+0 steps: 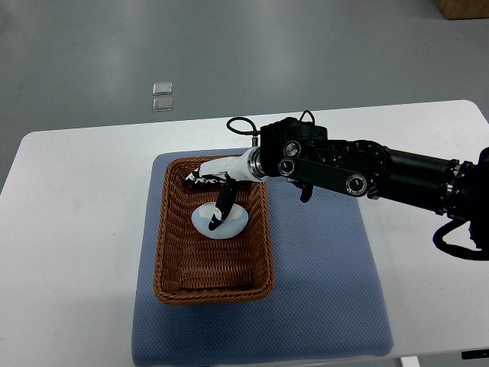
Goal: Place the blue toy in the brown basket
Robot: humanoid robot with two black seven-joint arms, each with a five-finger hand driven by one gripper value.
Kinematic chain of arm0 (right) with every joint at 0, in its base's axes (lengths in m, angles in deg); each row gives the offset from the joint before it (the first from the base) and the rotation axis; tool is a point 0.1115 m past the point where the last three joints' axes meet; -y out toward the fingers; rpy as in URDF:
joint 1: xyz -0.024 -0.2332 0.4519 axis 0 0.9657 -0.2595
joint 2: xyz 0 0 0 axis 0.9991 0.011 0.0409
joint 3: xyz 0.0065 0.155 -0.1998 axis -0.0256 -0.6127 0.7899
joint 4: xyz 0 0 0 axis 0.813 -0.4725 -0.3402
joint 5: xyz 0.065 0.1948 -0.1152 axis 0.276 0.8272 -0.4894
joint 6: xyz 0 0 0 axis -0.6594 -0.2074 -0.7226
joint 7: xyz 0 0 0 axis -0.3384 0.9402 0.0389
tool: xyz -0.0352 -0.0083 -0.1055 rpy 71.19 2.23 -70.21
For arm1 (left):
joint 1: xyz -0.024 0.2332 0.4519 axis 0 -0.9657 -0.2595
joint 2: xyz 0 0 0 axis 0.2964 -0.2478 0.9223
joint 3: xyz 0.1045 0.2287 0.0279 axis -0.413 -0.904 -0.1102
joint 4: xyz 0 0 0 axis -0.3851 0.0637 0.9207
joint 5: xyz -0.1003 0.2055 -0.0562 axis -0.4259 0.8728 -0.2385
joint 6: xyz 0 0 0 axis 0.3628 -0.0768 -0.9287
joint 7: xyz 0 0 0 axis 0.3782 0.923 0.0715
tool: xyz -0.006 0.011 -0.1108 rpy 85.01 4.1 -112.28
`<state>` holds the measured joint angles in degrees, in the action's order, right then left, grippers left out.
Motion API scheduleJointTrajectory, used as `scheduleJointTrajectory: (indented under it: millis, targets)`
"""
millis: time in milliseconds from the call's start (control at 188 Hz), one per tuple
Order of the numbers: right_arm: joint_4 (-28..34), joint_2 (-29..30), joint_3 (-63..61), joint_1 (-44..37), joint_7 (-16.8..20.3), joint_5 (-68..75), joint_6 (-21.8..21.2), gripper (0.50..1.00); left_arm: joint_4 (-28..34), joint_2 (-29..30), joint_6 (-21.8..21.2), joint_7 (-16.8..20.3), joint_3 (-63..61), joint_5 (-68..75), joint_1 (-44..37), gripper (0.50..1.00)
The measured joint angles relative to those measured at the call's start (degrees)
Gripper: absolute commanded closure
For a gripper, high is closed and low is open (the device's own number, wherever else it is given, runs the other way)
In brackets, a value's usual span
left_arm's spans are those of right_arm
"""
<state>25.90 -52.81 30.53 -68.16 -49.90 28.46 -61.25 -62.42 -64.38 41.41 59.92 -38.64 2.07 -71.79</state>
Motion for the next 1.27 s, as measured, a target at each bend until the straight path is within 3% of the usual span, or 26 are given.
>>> scheduleJointTrajectory:
  millis: [181, 399, 632, 808, 1057, 1270]
  targets:
    - [0.2, 0.0, -5.1, -3.7, 0.0, 0.8, -2.5, 0.597, 0.1, 0.0, 0.0, 0.0, 0.0, 0.0, 0.0, 0.5]
    - [0.0, -1.6, -16.5, -4.3, -0.2, 3.3, -2.3, 0.597, 0.2, 0.0, 0.0, 0.0, 0.1, 0.0, -0.1, 0.5]
    - [-0.5, -4.5, -41.6, 9.7, -1.2, 11.3, -0.1, 0.597, 0.2, 0.0, -0.1, 0.0, 0.1, 0.0, -0.1, 0.5]
    - [-2.4, -4.2, -57.2, 20.6, -7.1, 22.0, 2.1, 0.597, 0.0, 0.0, -0.1, 0.0, 0.1, 0.0, -0.1, 0.5]
    - [-7.5, -4.1, -62.5, 29.5, -10.9, 38.6, 3.9, 0.597, 0.0, 0.0, -0.1, 0.0, 0.0, 0.0, -0.1, 0.5]
    - [-10.1, -3.7, -62.6, 32.6, -14.0, 42.3, 3.6, 0.597, 0.0, 0.0, -0.1, 0.0, 0.0, 0.0, -0.1, 0.5]
